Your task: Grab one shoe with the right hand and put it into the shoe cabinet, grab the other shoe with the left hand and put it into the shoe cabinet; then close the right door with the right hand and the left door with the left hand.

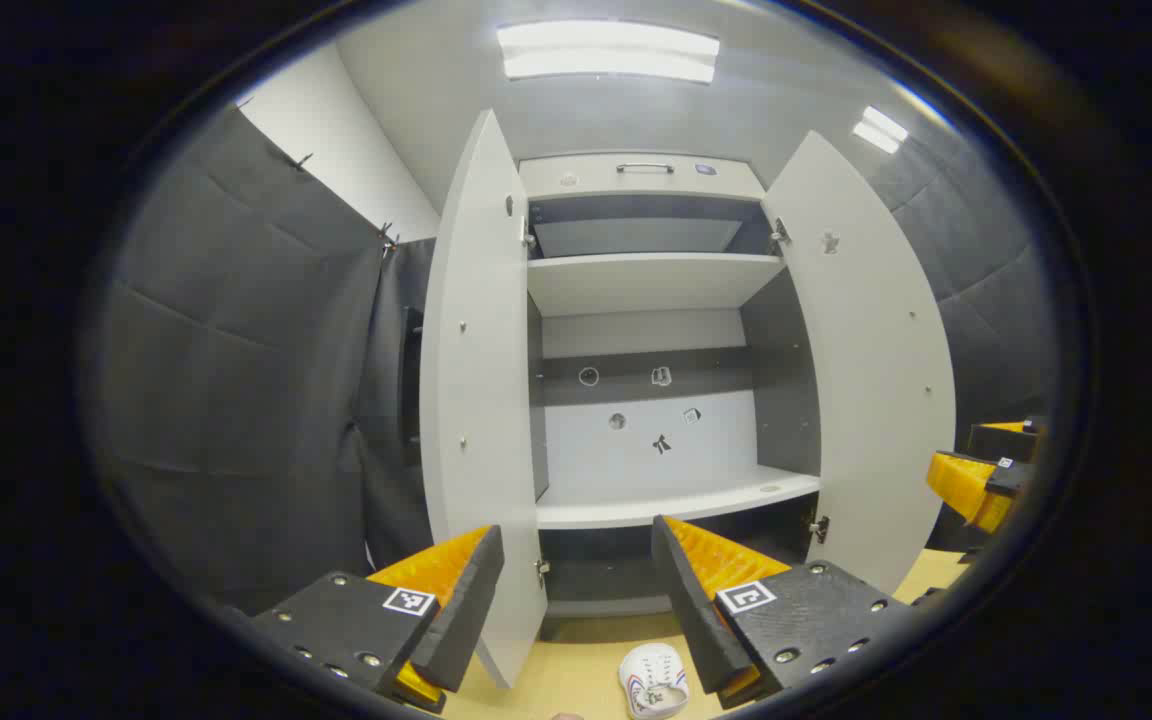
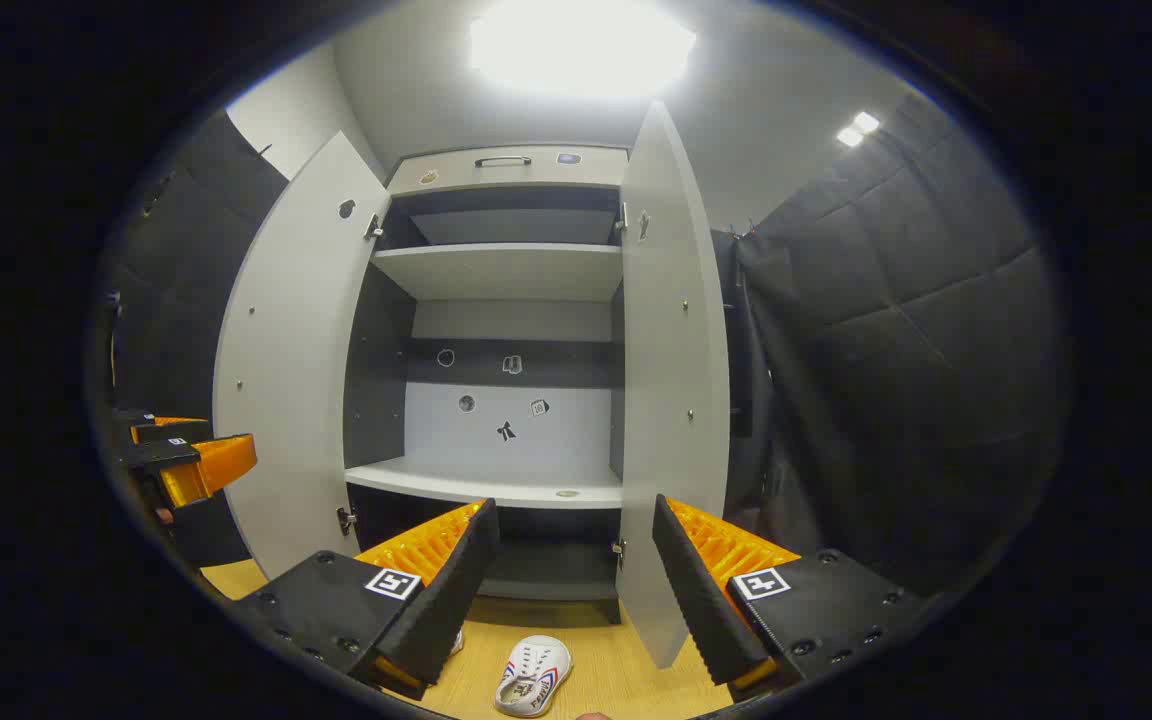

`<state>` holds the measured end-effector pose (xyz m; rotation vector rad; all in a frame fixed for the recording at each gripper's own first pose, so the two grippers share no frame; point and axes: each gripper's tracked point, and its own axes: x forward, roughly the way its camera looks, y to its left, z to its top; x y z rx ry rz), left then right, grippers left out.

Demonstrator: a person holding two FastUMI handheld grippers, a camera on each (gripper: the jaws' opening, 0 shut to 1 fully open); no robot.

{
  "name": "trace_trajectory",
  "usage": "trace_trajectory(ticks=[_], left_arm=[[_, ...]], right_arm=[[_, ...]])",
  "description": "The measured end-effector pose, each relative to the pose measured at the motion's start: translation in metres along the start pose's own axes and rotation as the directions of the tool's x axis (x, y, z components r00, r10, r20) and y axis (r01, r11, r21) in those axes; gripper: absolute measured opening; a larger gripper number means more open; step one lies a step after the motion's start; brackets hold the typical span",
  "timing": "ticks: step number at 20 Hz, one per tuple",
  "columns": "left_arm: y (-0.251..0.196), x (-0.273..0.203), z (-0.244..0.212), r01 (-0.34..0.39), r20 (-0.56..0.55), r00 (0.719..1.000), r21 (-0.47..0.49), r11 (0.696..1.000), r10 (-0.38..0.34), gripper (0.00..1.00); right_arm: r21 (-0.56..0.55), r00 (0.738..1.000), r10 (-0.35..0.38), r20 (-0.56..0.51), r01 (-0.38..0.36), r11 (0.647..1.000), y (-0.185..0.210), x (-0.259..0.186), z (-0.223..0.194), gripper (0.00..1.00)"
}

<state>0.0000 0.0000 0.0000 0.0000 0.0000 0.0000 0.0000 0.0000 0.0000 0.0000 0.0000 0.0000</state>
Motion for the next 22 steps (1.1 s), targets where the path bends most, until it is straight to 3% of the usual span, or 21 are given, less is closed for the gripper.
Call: trace_trajectory(ticks=[16,22], left_arm=[[0.003,0.003,0.002,-0.042,-0.001,0.999,0.022,0.999,0.042,0.87],[0.006,0.004,0.002,-0.070,0.002,0.998,0.032,0.997,0.070,0.87]], right_arm=[[0.014,0.999,0.000,-0.032,0.000,1.000,0.000,0.015,-0.012,0.97],[-0.012,0.997,0.036,-0.075,-0.037,0.999,0.012,0.031,-0.028,0.98]])
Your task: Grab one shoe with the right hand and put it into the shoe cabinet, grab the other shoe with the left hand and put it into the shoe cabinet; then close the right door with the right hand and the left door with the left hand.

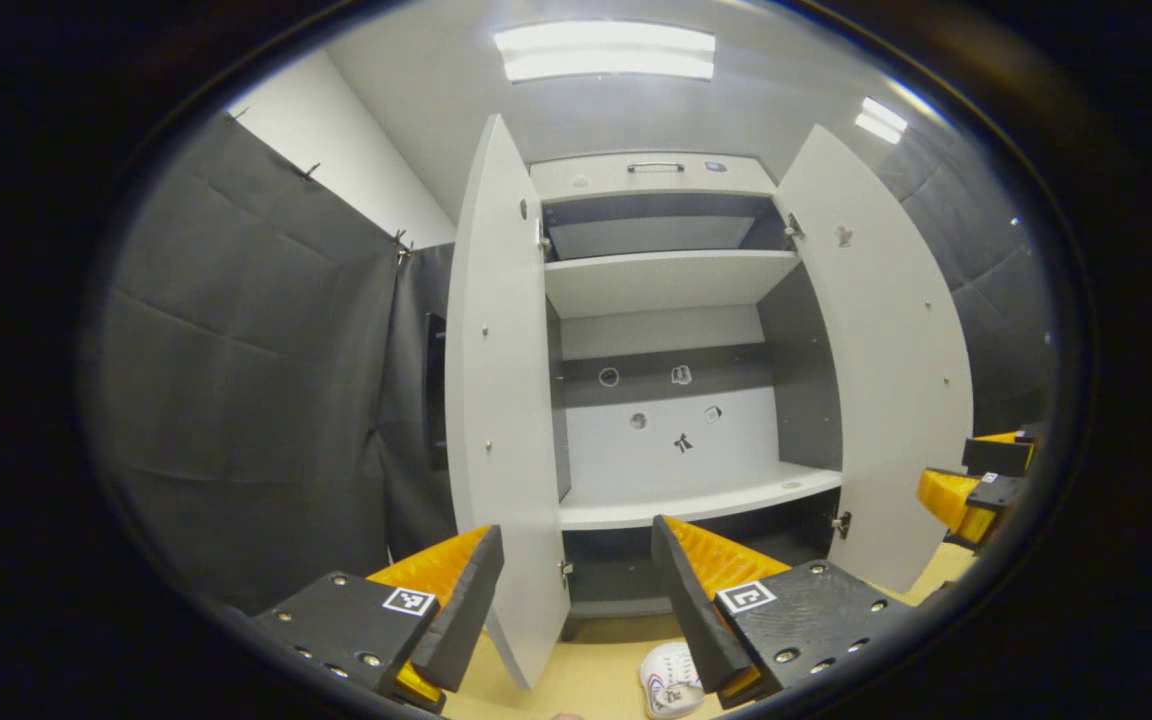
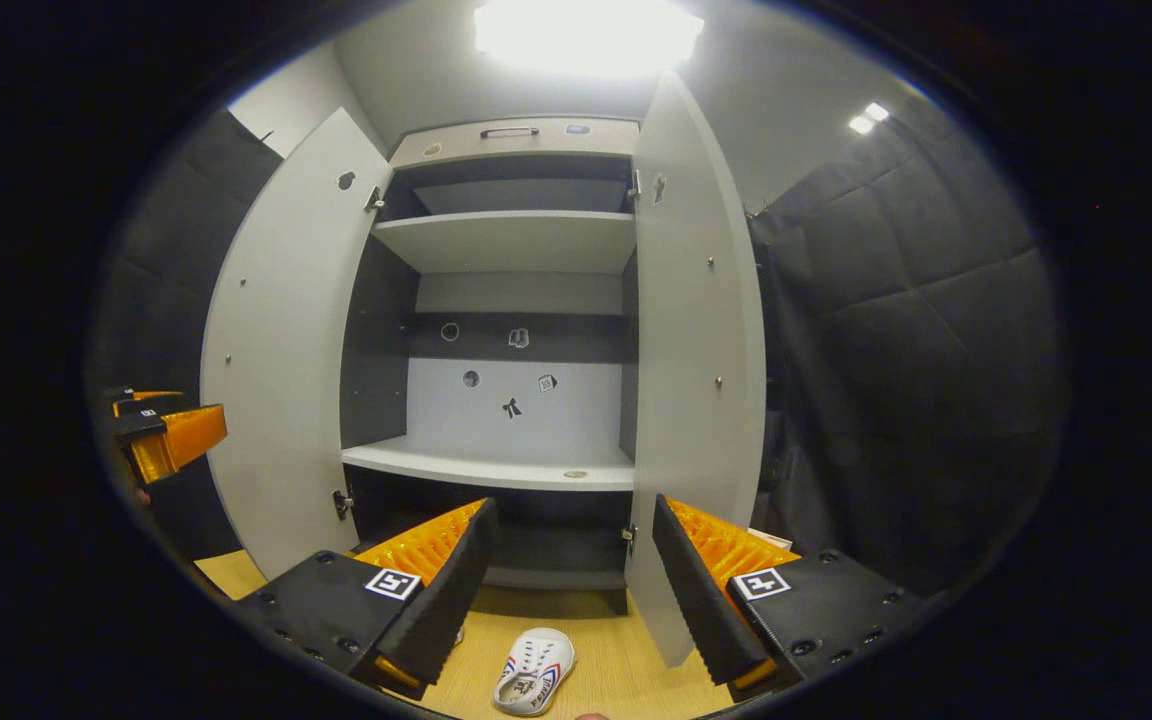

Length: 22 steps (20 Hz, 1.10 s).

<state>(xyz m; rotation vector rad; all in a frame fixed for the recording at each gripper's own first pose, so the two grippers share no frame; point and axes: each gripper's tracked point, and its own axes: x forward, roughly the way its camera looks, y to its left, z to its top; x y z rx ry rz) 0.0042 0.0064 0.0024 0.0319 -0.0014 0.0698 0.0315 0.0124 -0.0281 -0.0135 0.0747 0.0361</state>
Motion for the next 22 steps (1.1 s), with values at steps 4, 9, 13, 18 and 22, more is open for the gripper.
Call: trace_trajectory(ticks=[4,9,13,18,22], left_arm=[[0.004,0.004,-0.003,-0.038,-0.001,0.999,0.008,0.999,0.038,0.87],[0.009,0.006,-0.006,-0.091,-0.004,0.996,0.037,0.995,0.091,0.87],[0.014,0.005,-0.010,-0.133,-0.018,0.991,0.052,0.990,0.134,0.87],[0.020,0.003,-0.019,-0.181,-0.054,0.981,0.078,0.980,0.185,0.87],[0.022,0.001,-0.029,-0.211,-0.085,0.972,0.091,0.973,0.219,0.87]], right_arm=[[-0.017,0.998,0.037,-0.050,-0.038,0.999,0.013,0.018,-0.027,0.98],[-0.047,0.980,0.091,-0.178,-0.101,0.994,0.033,0.040,-0.077,0.98],[-0.045,0.948,0.121,-0.295,-0.141,0.989,0.044,0.054,-0.124,0.98],[-0.051,0.902,0.126,-0.413,-0.161,0.986,0.046,0.069,-0.185,0.98],[0.008,0.831,0.146,-0.537,-0.168,0.986,0.051,0.073,-0.235,0.98]])
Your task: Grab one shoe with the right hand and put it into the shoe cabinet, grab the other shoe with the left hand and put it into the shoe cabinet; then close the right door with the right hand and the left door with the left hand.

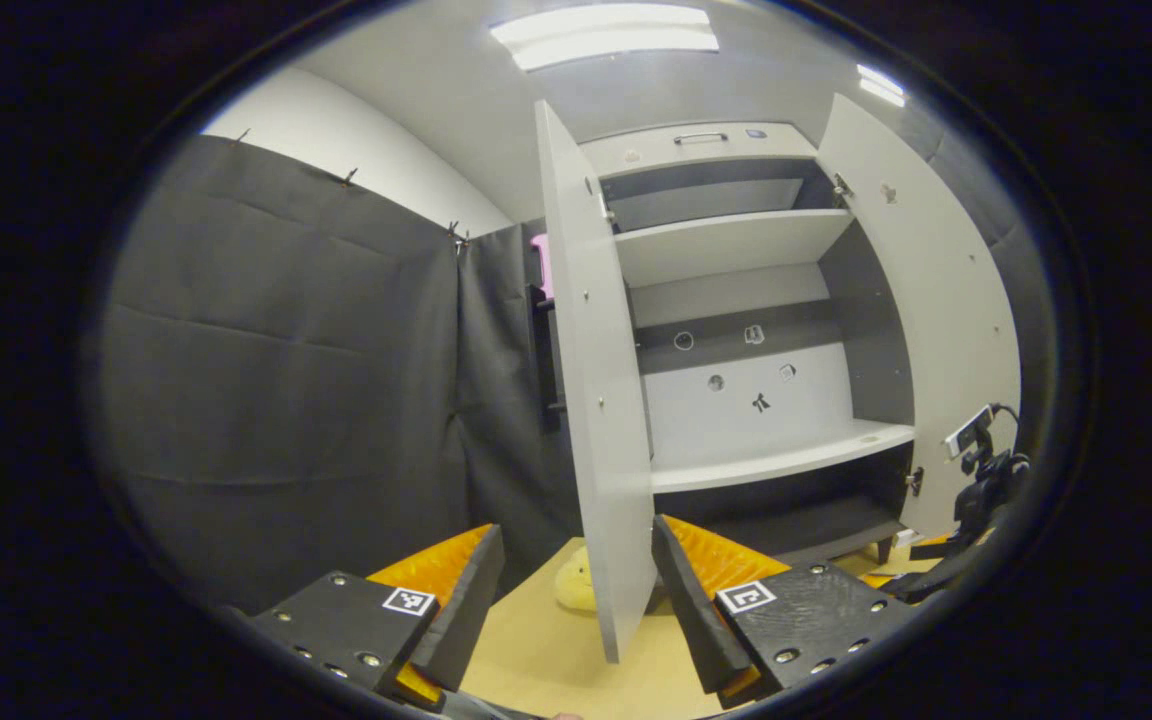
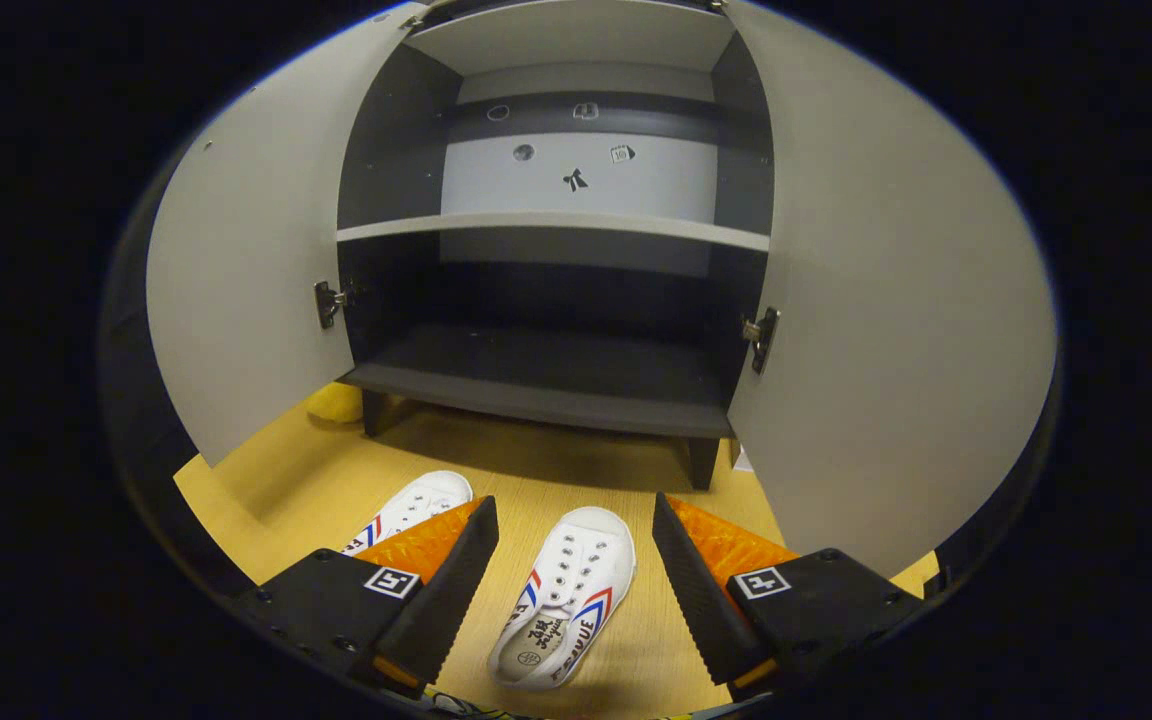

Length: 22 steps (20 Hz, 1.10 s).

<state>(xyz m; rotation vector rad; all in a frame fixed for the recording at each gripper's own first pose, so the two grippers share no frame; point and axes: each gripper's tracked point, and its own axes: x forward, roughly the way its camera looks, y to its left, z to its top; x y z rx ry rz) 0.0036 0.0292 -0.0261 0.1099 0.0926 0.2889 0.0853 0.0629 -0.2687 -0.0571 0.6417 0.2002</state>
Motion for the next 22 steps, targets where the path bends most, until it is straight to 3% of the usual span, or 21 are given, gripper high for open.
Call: trace_trajectory(ticks=[6,11,14,15,16,17,18,19,22], left_arm=[[0.006,0.006,-0.014,-0.036,-0.029,0.999,0.019,0.999,0.037,0.87],[0.008,0.007,-0.017,-0.057,-0.038,0.998,0.033,0.998,0.058,0.87],[0.009,0.009,-0.018,-0.062,-0.042,0.997,0.031,0.998,0.063,0.87],[0.009,0.009,-0.019,-0.061,-0.043,0.997,0.027,0.998,0.062,0.87],[0.008,0.009,-0.020,-0.060,-0.044,0.997,0.024,0.998,0.061,0.87],[0.008,0.009,-0.020,-0.058,-0.045,0.997,0.022,0.998,0.059,0.87],[0.008,0.009,-0.020,-0.056,-0.045,0.997,0.021,0.998,0.057,0.87],[0.008,0.009,-0.020,-0.053,-0.045,0.998,0.018,0.998,0.054,0.87],[-0.001,0.012,-0.022,-0.042,-0.045,0.998,0.017,0.999,0.042,0.87]], right_arm=[[0.022,0.984,0.051,-0.173,-0.048,0.999,0.015,0.031,-0.048,0.98],[0.029,0.948,0.069,-0.311,-0.063,0.998,0.026,0.046,-0.087,0.95],[-0.003,0.944,0.036,-0.329,-0.039,0.999,0.023,0.052,-0.090,0.92],[-0.022,0.942,0.016,-0.336,-0.024,0.999,0.019,0.050,-0.089,0.87],[-0.038,0.940,-0.007,-0.341,-0.007,0.999,0.014,0.054,-0.091,0.74],[-0.040,0.938,-0.003,-0.345,-0.011,0.999,0.015,0.049,-0.087,0.70],[-0.040,0.936,-0.002,-0.351,-0.013,0.999,0.015,0.052,-0.090,0.60],[-0.040,0.934,-0.001,-0.358,-0.014,0.999,0.015,0.051,-0.088,0.64],[-0.052,0.932,0.011,-0.362,-0.032,0.998,0.020,0.050,-0.089,0.60]])
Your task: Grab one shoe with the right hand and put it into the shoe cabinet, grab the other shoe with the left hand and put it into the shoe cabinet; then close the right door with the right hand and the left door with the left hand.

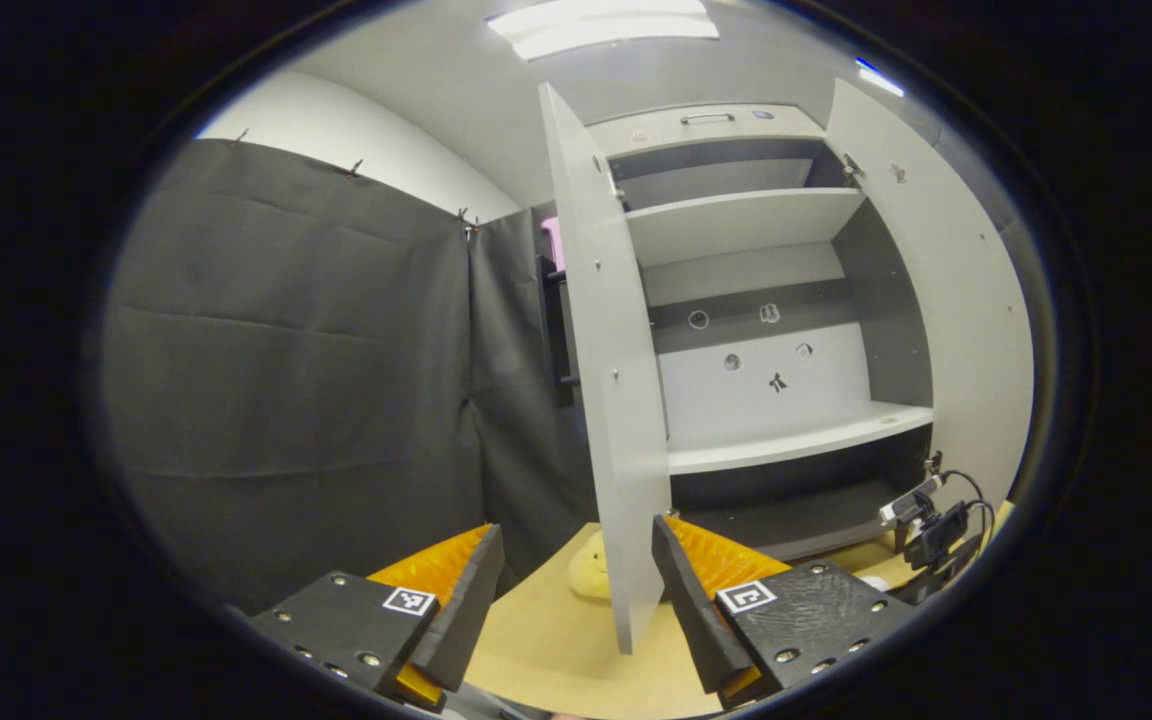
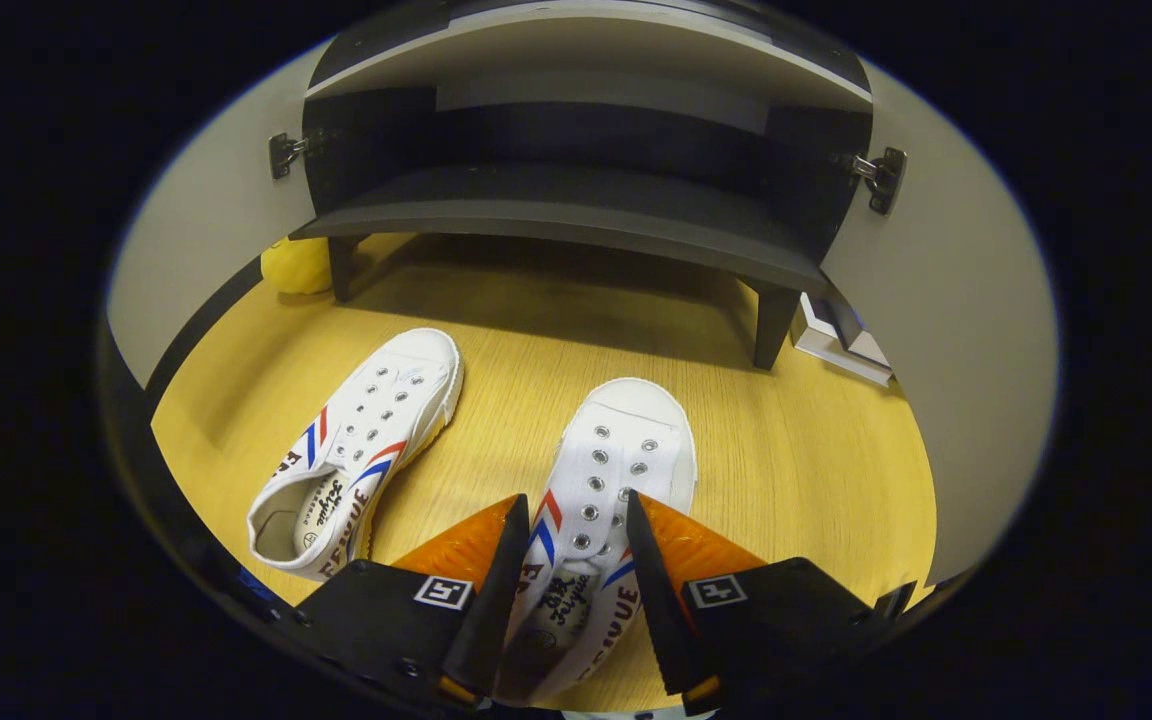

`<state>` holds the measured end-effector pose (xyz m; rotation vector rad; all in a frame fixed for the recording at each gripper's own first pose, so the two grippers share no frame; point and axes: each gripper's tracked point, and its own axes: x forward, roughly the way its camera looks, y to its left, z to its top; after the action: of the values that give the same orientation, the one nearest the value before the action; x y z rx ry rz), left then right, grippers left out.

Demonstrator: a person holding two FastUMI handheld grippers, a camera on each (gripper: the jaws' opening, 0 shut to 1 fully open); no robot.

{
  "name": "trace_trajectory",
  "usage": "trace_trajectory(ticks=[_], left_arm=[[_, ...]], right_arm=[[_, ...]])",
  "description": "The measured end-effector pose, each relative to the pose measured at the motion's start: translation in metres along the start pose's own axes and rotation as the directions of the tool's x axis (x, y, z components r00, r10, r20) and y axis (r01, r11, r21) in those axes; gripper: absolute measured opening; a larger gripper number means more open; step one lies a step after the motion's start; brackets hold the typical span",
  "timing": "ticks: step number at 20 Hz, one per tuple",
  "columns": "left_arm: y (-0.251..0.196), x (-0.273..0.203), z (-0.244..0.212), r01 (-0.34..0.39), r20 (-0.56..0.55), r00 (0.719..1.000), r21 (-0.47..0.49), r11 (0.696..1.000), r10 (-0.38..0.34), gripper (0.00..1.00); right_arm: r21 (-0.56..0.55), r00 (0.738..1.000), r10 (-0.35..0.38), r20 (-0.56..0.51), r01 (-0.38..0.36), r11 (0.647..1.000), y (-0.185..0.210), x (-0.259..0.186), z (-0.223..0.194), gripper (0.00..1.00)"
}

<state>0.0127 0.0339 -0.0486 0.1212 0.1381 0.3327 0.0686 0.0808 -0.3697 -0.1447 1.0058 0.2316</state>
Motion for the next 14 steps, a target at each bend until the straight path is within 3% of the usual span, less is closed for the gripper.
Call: trace_trajectory(ticks=[3,6,7,8,9,10,11,12,14], left_arm=[[0.000,0.001,0.000,0.003,0.002,1.000,0.003,1.000,-0.003,0.87],[0.001,0.002,-0.001,0.002,0.000,1.000,0.003,1.000,-0.002,0.87],[0.002,0.003,-0.002,0.001,0.003,1.000,0.004,1.000,-0.001,0.87],[0.001,0.003,-0.002,0.003,0.003,1.000,0.004,1.000,-0.003,0.87],[0.002,0.002,-0.003,0.004,0.003,1.000,0.004,1.000,-0.004,0.87],[0.002,0.002,-0.002,0.003,0.005,1.000,0.003,1.000,-0.003,0.87],[0.002,0.002,-0.002,0.005,0.005,1.000,0.000,1.000,-0.005,0.87],[0.002,0.002,-0.002,0.007,0.005,1.000,-0.003,1.000,-0.007,0.87],[0.002,0.001,-0.001,0.020,0.006,1.000,-0.004,1.000,-0.020,0.87]], right_arm=[[-0.042,0.999,0.000,-0.048,-0.002,0.999,0.006,0.007,-0.017,0.60],[-0.006,0.996,-0.034,-0.081,0.034,0.999,0.010,0.015,-0.018,0.45],[0.011,0.995,-0.052,-0.083,0.053,0.999,0.005,0.017,-0.017,0.45],[0.021,0.996,-0.042,-0.085,0.043,0.999,0.008,0.016,-0.017,0.24],[0.041,0.998,-0.014,-0.067,0.017,0.999,0.005,0.023,-0.015,0.27],[0.038,0.998,0.000,-0.062,0.003,0.999,0.007,0.018,-0.017,0.07],[0.065,0.999,0.005,-0.040,-0.003,0.998,0.009,0.014,-0.015,0.07],[0.067,0.999,0.011,-0.036,-0.008,0.998,0.008,0.010,-0.016,0.00],[0.067,1.000,0.006,0.005,-0.007,0.998,0.004,0.005,-0.011,0.00]])
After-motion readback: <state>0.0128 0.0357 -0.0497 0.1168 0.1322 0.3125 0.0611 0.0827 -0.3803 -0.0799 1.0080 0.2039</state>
